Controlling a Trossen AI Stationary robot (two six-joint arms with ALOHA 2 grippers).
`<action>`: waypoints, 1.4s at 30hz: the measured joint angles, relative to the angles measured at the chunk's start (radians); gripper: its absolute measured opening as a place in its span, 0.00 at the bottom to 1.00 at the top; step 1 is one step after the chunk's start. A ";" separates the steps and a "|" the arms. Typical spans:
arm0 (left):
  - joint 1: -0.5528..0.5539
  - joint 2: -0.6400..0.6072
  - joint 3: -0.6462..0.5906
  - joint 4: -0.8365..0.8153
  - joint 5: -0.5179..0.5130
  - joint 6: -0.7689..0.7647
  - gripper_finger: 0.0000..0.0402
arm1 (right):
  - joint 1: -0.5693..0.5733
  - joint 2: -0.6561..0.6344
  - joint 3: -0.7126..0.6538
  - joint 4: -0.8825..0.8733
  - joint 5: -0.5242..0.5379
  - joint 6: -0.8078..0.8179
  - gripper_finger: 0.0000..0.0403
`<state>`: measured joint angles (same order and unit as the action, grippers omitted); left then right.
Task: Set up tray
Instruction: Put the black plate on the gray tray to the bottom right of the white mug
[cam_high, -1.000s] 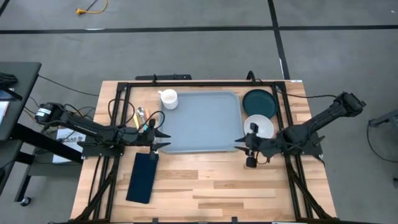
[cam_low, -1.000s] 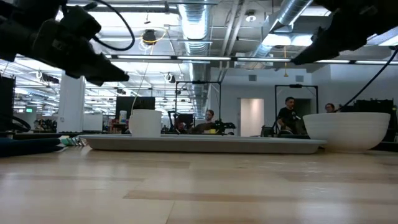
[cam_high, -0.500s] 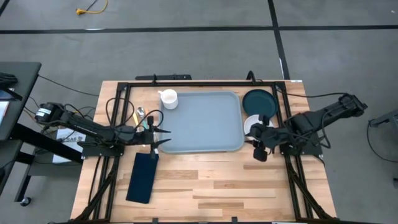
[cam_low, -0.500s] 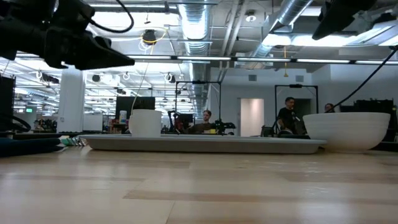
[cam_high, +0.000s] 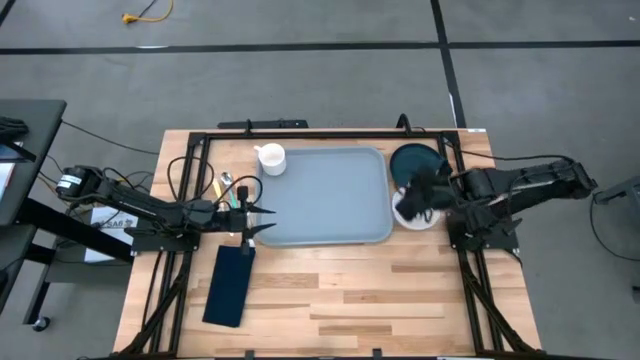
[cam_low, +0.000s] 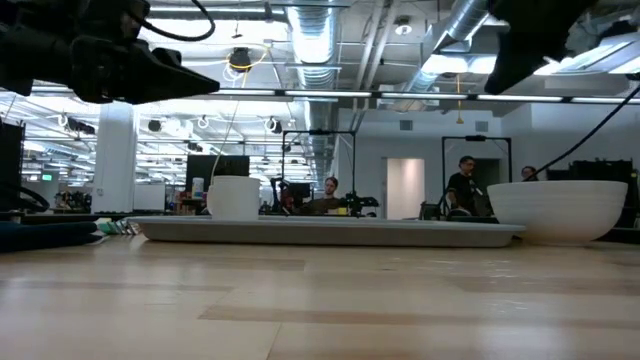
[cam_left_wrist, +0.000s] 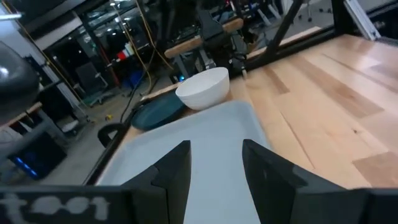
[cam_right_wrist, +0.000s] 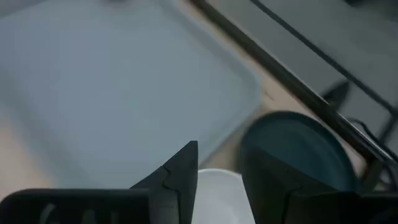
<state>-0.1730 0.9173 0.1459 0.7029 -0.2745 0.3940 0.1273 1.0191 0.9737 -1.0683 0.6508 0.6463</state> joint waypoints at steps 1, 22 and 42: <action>0.000 0.000 0.000 -0.001 -0.001 0.014 0.34 | -0.050 0.000 0.000 0.000 -0.018 0.000 0.28; 0.000 0.000 0.000 -0.007 -0.054 0.029 0.34 | -1.026 0.145 0.001 0.126 -0.676 -0.319 0.28; 0.000 0.000 0.000 -0.011 -0.106 0.032 0.34 | -1.141 0.571 0.175 0.100 -0.678 -0.600 0.28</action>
<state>-0.1730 0.9173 0.1463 0.6922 -0.3805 0.4255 -1.0133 1.5902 1.1484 -0.9681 -0.0273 0.0463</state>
